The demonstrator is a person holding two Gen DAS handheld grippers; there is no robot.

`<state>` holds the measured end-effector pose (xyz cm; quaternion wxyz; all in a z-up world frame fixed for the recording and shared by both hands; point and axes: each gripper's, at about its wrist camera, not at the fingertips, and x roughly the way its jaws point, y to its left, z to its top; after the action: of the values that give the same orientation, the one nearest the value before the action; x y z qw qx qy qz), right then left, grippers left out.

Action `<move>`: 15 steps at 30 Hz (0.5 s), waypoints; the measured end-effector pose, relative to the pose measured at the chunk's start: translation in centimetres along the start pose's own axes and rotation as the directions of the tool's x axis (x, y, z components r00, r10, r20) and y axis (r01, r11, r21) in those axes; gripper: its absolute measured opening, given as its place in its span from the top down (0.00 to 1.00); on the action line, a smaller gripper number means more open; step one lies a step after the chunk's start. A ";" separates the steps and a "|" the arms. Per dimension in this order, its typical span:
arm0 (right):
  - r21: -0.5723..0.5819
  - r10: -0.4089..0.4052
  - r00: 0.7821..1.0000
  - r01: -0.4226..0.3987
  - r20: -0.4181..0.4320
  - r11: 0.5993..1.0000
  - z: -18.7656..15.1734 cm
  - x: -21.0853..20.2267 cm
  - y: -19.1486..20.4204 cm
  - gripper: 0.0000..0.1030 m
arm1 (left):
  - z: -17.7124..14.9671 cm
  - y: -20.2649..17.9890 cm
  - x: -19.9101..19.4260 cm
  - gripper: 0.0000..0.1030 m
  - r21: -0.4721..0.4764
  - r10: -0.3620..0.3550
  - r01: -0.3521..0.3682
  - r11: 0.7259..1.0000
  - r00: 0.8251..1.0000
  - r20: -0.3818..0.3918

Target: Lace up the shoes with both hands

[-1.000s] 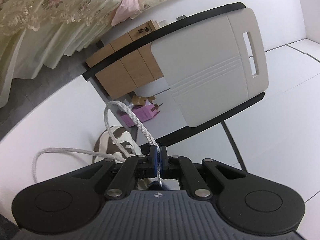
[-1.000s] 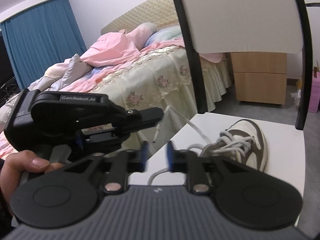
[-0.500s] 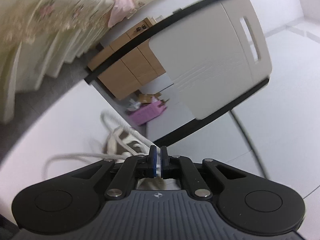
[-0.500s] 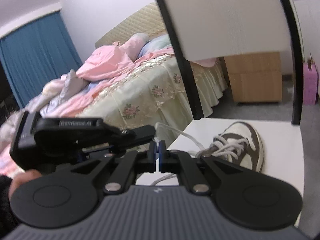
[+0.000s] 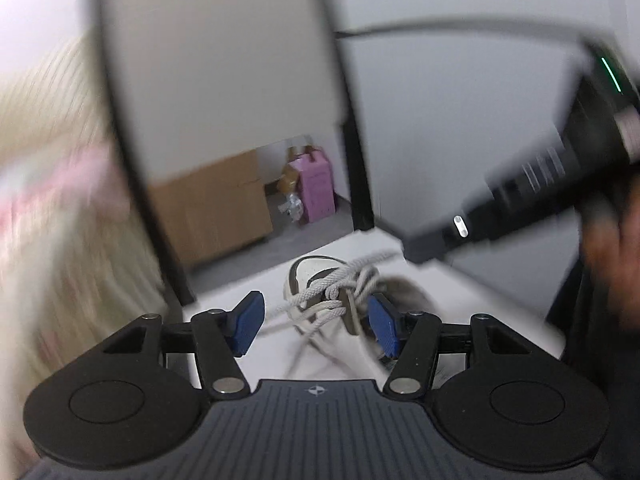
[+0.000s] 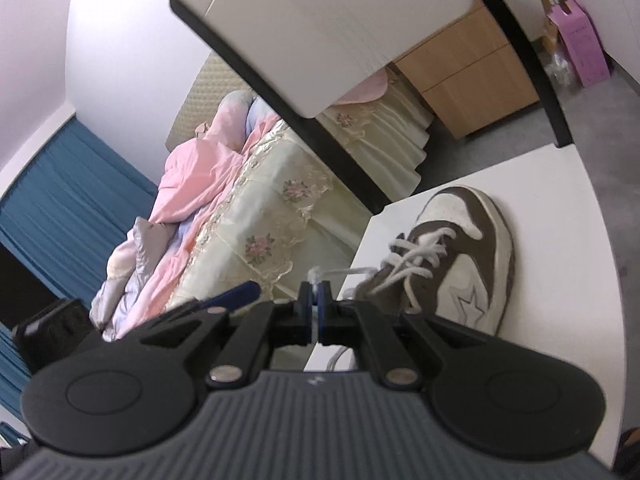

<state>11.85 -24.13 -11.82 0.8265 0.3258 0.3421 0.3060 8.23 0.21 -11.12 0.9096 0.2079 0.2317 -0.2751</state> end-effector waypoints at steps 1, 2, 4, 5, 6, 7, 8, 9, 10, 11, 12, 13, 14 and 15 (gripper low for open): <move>0.012 0.005 1.000 -0.005 -0.001 1.000 0.1 -0.2 -0.2 0.97 | 0.2 -0.8 0.1 0.40 0.093 0.000 0.000 0.996 1.000 -0.006; 0.025 0.011 1.000 -0.011 -0.002 1.000 0.1 -0.4 -0.4 0.97 | 0.4 -1.1 0.2 0.40 0.145 -0.015 0.016 0.989 1.000 -0.011; 0.051 0.023 1.000 -0.023 0.002 0.998 0.2 -0.8 -0.8 0.97 | 0.7 -1.8 0.2 0.40 0.234 -0.026 0.027 0.972 1.000 -0.007; 0.063 0.030 1.000 -0.030 0.003 0.998 0.3 -1.0 -1.0 0.97 | 0.9 -2.3 0.2 0.40 0.299 -0.017 0.015 0.954 1.000 0.002; 0.077 0.039 0.999 -0.039 0.002 0.996 0.3 -1.1 -1.2 0.97 | 0.9 -3.0 0.3 0.40 0.366 -0.007 0.002 0.931 1.000 0.012; 0.089 0.045 0.999 -0.045 -0.002 0.995 0.3 -1.3 -1.4 0.97 | 1.0 -3.5 0.4 0.40 0.418 -0.004 -0.004 0.908 1.000 0.018; 0.098 0.051 0.999 -0.050 -0.009 0.994 0.3 -1.4 -1.5 0.97 | 1.1 -4.0 0.5 0.40 0.467 -0.009 -0.002 0.884 1.000 0.022; 0.105 0.057 0.998 -0.055 -0.019 0.993 0.3 -1.4 -1.6 0.97 | 1.1 -4.5 0.7 0.40 0.505 -0.017 0.004 0.863 1.000 0.020; 0.104 0.060 0.998 -0.057 -0.027 0.993 0.3 -1.4 -1.6 0.97 | 1.1 -5.0 0.8 0.40 0.544 -0.026 0.013 0.839 1.000 0.016; 0.098 0.059 0.998 -0.055 -0.030 0.994 0.2 -1.5 -1.6 0.97 | 1.1 -5.3 1.1 0.41 0.580 -0.033 0.022 0.814 0.999 0.009; 0.091 0.056 0.998 -0.053 -0.031 0.994 0.2 -1.6 -1.5 0.97 | 1.1 -5.7 1.2 0.42 0.615 -0.041 0.030 0.788 0.999 0.003; 0.086 0.056 0.998 -0.054 -0.030 0.995 0.2 -1.7 -1.4 0.97 | 1.2 -6.0 1.2 0.44 0.641 -0.045 0.032 0.767 0.999 0.004; 0.085 0.060 0.998 -0.057 -0.028 0.995 0.2 -1.8 -1.4 0.97 | 1.3 -6.5 1.3 0.45 0.669 -0.047 0.030 0.742 0.999 0.008; 0.085 0.062 0.998 -0.060 -0.027 0.995 0.2 -1.9 -1.4 0.97 | 1.2 -6.8 1.3 0.49 0.698 -0.047 0.025 0.716 0.999 0.013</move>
<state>11.31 -26.40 -12.09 0.7971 0.3661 0.3568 0.3212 5.51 -6.08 -12.57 0.7624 0.5263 0.1015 -0.3627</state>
